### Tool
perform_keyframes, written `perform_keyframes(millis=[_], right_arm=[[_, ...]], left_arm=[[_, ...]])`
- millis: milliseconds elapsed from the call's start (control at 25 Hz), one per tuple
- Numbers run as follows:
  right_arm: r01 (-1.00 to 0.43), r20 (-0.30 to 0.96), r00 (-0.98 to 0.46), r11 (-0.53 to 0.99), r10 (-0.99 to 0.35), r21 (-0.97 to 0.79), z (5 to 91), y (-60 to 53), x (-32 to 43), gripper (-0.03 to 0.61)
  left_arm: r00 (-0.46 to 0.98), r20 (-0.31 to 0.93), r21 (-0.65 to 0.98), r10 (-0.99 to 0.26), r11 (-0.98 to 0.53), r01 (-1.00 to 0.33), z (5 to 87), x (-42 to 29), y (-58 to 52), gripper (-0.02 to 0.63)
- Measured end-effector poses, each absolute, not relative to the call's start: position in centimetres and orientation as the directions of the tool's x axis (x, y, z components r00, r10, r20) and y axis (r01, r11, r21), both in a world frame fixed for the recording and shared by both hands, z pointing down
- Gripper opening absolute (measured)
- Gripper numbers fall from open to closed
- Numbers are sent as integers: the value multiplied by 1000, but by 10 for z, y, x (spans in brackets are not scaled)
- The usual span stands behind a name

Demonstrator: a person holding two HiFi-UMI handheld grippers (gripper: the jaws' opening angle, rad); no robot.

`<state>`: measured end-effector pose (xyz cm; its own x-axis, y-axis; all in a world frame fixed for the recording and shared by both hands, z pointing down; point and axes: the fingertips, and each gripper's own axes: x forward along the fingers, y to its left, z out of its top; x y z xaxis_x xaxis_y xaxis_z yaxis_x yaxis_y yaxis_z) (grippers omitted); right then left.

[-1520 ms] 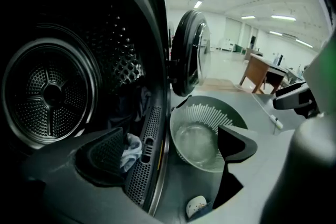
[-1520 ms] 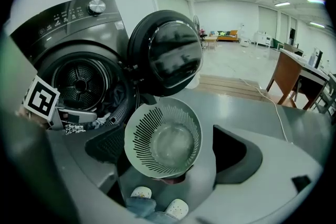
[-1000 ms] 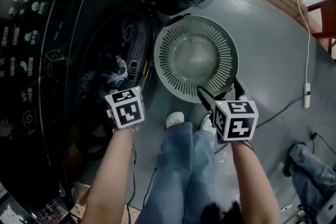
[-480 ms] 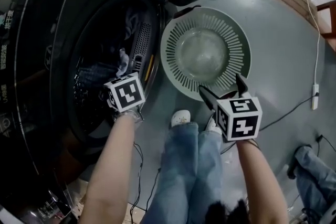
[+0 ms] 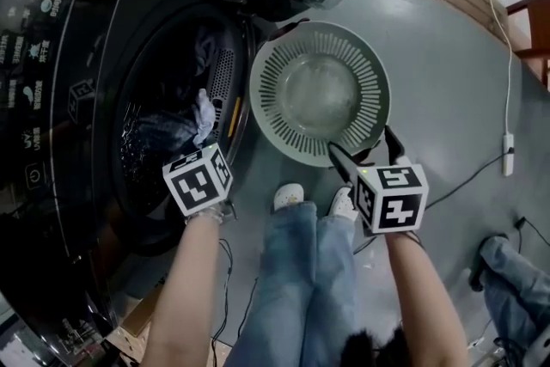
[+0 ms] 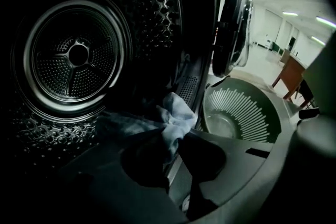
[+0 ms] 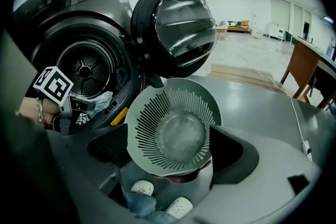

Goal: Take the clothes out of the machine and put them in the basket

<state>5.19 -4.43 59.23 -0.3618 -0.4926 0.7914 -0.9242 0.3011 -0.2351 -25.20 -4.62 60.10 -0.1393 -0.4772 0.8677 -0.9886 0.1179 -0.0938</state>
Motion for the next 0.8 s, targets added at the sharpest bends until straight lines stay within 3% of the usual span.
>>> perform_keyframes(millis=[360, 800], right_arm=[[-940, 782, -327, 268, -530, -212, 568, -49, 95, 474], [-956, 792, -288, 214, -538, -202, 560, -41, 139, 463]], left_arm=[[44, 829, 53, -557, -1, -999, 557, -149, -83, 55], [313, 789, 225, -528, -225, -948, 534, -6, -94, 56]])
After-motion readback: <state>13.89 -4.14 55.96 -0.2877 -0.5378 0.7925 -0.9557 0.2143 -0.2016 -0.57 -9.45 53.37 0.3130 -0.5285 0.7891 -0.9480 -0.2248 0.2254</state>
